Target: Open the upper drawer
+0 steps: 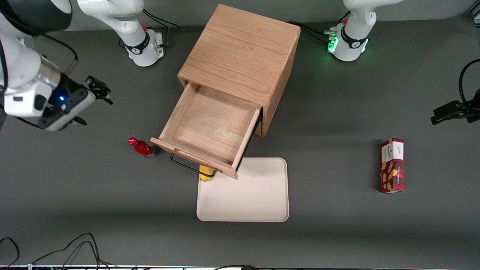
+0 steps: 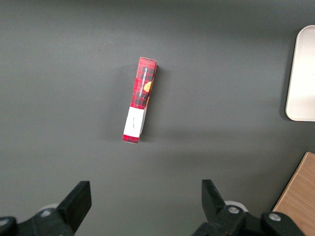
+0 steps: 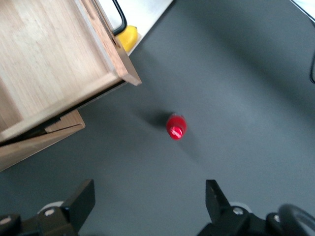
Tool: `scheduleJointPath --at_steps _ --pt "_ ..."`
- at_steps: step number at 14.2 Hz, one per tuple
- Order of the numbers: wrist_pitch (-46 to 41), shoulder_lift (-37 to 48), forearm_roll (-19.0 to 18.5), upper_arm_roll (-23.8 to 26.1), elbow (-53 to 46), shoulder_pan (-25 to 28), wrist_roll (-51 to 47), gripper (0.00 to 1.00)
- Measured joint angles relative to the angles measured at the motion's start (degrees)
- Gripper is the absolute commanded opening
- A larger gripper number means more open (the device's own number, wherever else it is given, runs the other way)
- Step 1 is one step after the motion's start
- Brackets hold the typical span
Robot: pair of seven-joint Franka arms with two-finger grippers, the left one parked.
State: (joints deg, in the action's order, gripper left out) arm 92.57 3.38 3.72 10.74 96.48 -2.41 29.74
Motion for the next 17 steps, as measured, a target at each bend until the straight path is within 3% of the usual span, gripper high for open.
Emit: scheduleJointPath --at_steps 4,9,14,17 --pt "-0.68 6.87 0.00 -0.11 3.88 -1.92 -1.24 1.00" --pt "-1.60 7.24 -0.01 -0.67 5.14 -7.66 -8.58 1.00" --pt "-5.30 7.17 0.00 -0.82 3.25 -9.45 -26.71 1.00" --pt "-6.06 7.20 -0.27 -0.09 1.87 -9.45 -31.20 1.00"
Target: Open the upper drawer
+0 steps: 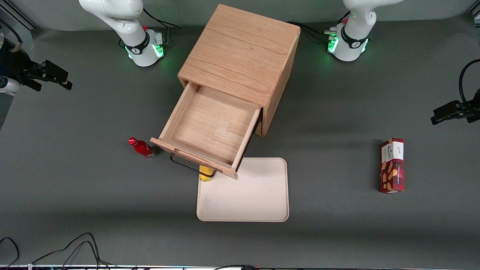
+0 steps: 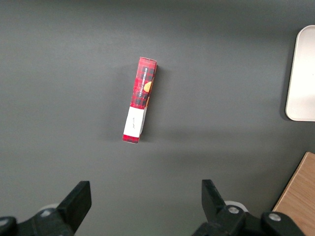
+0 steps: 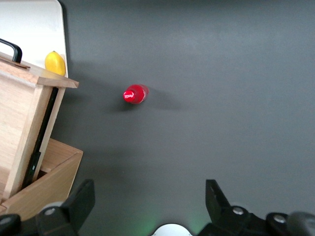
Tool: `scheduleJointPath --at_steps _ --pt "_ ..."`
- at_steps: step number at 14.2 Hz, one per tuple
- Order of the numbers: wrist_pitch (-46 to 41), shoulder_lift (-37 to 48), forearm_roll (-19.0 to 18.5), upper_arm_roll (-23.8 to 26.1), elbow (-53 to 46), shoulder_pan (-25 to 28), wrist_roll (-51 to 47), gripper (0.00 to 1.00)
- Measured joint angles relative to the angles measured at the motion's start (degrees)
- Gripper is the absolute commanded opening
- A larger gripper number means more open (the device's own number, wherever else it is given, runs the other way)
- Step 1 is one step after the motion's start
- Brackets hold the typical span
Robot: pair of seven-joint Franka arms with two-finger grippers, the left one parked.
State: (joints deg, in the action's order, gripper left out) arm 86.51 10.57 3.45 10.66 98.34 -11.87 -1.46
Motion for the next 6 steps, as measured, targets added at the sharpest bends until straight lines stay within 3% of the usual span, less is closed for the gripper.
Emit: scheduleJointPath --at_steps 4,6 --pt "0.21 0.00 -1.27 2.12 -0.32 0.72 -2.17 1.00" --pt "0.02 0.02 -1.49 -2.36 -0.32 7.01 -2.81 1.00"
